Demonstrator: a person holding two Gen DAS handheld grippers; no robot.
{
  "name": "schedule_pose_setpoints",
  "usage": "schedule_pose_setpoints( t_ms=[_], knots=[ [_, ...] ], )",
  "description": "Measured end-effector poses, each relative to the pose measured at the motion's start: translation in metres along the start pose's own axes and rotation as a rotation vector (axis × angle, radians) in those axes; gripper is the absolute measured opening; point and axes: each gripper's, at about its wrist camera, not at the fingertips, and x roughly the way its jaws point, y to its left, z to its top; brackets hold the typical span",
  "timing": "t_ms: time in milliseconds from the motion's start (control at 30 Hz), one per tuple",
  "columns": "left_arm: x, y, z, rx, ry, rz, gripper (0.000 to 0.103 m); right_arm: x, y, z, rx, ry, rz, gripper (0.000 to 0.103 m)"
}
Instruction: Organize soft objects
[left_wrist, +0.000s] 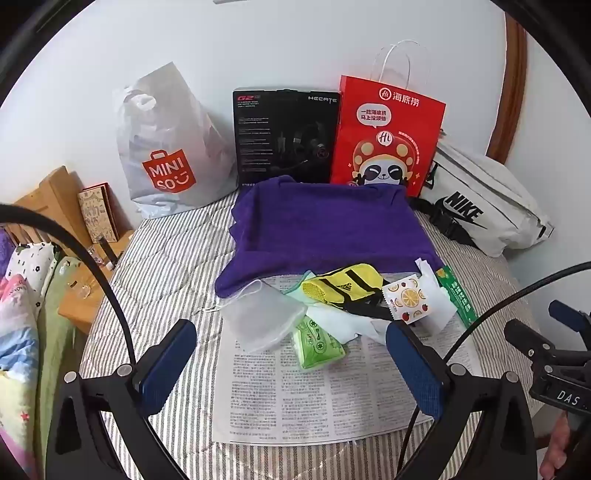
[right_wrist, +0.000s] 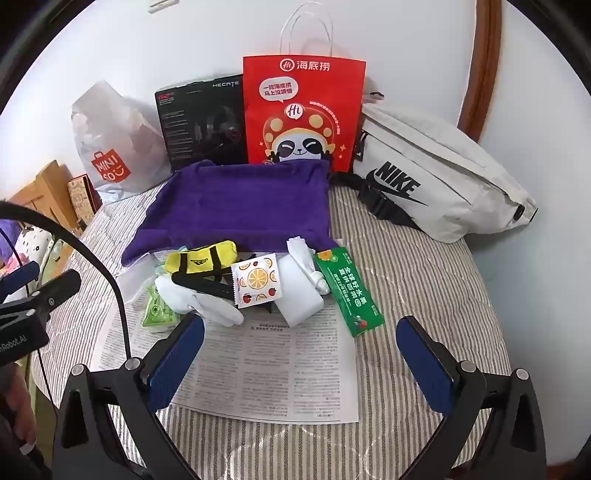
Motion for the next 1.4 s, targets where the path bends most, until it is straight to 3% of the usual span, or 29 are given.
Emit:
schedule_pose_setpoints(
  t_ms=[300, 500, 1400],
  knots=[
    [-0.003, -0.014, 0.002, 0.048, -0.006, 0.036, 0.103, -0.004, 0.003, 0.0, -0.002, -0.017, 0.008, 0.102],
    [-0.001, -0.007, 0.0, 0.046, -0.005, 0.012, 0.103, -0.006, 0.003, 0.004, -0.001, -0.012, 0.011, 0.102],
    [-0.001, -0.003, -0.002, 0.049, -0.004, 0.025, 0.103, -0.008, 0.005, 0.004, -0.003, -0.016, 0.015, 0.102]
  ],
)
